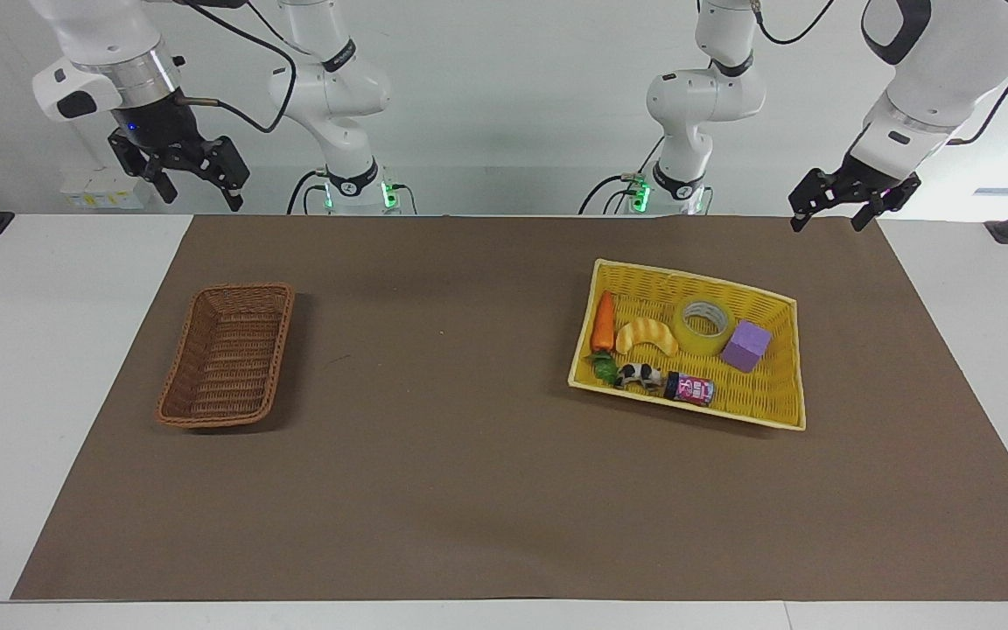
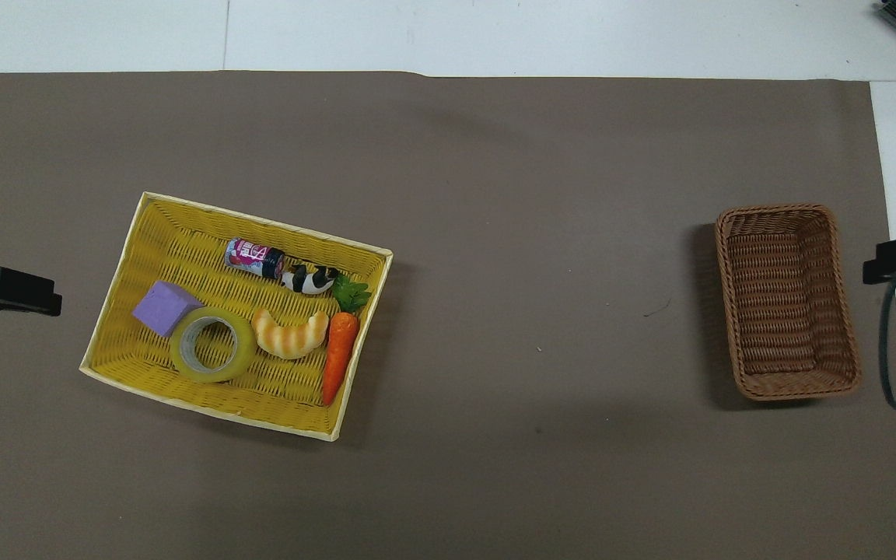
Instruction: Move tape to another basket
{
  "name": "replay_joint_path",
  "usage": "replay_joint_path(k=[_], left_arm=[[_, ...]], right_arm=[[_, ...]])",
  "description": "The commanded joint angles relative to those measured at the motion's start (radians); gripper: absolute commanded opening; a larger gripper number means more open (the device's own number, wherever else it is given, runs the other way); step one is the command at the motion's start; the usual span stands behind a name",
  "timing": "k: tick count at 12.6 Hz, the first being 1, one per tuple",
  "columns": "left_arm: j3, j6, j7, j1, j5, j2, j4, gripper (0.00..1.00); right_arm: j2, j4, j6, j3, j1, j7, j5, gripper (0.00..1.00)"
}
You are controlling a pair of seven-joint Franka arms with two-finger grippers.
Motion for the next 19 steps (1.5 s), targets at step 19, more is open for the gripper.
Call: replay_joint_path(k=[19], left_arm=[[0.007,0.759,-0.027,-0.03,-0.011,0.081,-0.646,1.0]], right_arm=[[-0.016,-0.013,0.009,0.006,0.0,-0.073,0.007,1.0]])
